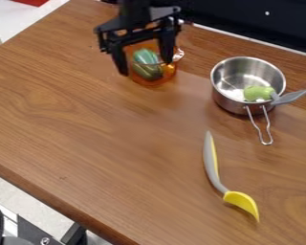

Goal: Get the green object out from the brown pot

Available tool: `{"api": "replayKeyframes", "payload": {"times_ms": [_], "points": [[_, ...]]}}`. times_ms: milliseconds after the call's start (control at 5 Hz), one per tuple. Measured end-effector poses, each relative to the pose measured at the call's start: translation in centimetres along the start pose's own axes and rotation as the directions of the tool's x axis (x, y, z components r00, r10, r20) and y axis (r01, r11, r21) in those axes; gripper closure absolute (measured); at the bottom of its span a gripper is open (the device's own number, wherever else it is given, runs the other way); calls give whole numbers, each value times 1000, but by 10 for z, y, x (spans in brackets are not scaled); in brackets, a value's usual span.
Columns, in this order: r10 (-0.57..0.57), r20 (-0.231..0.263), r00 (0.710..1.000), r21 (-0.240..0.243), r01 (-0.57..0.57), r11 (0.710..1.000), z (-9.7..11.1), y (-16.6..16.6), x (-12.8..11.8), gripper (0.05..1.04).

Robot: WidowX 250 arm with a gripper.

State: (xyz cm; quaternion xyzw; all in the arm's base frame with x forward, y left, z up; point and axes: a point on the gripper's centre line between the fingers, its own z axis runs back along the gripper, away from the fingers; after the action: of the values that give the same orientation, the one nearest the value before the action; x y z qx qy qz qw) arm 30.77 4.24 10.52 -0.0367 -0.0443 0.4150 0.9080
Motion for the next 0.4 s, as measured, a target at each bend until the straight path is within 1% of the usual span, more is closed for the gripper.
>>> {"api": "replayKeyframes", "payload": {"times_ms": [200,400], "points": [[70,19,997,-40,-69,997,8,-9,14,85],[174,48,984,-69,-170,983,10,-18,29,85]]}}
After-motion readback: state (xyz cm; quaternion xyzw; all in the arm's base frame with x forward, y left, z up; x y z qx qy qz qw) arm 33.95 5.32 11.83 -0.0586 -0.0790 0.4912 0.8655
